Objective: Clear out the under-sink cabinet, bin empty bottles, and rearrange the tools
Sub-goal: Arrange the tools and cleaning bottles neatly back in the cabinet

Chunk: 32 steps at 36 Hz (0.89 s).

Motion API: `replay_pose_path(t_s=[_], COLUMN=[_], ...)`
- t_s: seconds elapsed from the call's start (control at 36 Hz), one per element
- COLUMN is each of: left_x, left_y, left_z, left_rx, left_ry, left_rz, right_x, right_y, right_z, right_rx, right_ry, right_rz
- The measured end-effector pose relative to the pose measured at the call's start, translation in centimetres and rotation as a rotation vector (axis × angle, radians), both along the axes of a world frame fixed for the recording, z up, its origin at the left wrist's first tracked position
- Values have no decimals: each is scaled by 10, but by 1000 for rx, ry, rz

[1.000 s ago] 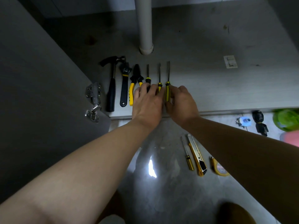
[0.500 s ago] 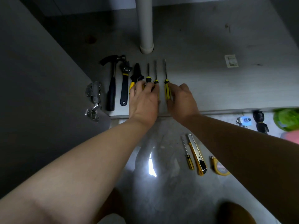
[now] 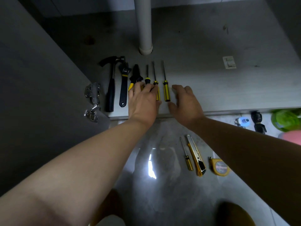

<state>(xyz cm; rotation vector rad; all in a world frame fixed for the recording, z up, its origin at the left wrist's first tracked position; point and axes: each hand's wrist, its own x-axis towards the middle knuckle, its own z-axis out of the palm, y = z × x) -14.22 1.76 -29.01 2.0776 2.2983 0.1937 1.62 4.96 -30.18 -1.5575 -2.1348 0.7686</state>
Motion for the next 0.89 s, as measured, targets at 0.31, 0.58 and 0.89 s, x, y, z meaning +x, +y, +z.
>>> replay_pose_path(t_s=[0.31,0.58,0.89], left_x=[35,85,98], left_y=[-37,-112,-124], left_z=[7,-50,-68], left_rx=[190,-577,-731], left_ry=[16,-290,-198], left_rz=[-248,-558,-486], right_x=[87,106,98], right_y=[-37,-69,-91], right_z=[4,-41,-56], right_rx=[-181,-676,-735], right_ry=[-467,-662,-643], right_rz=[411,273,76])
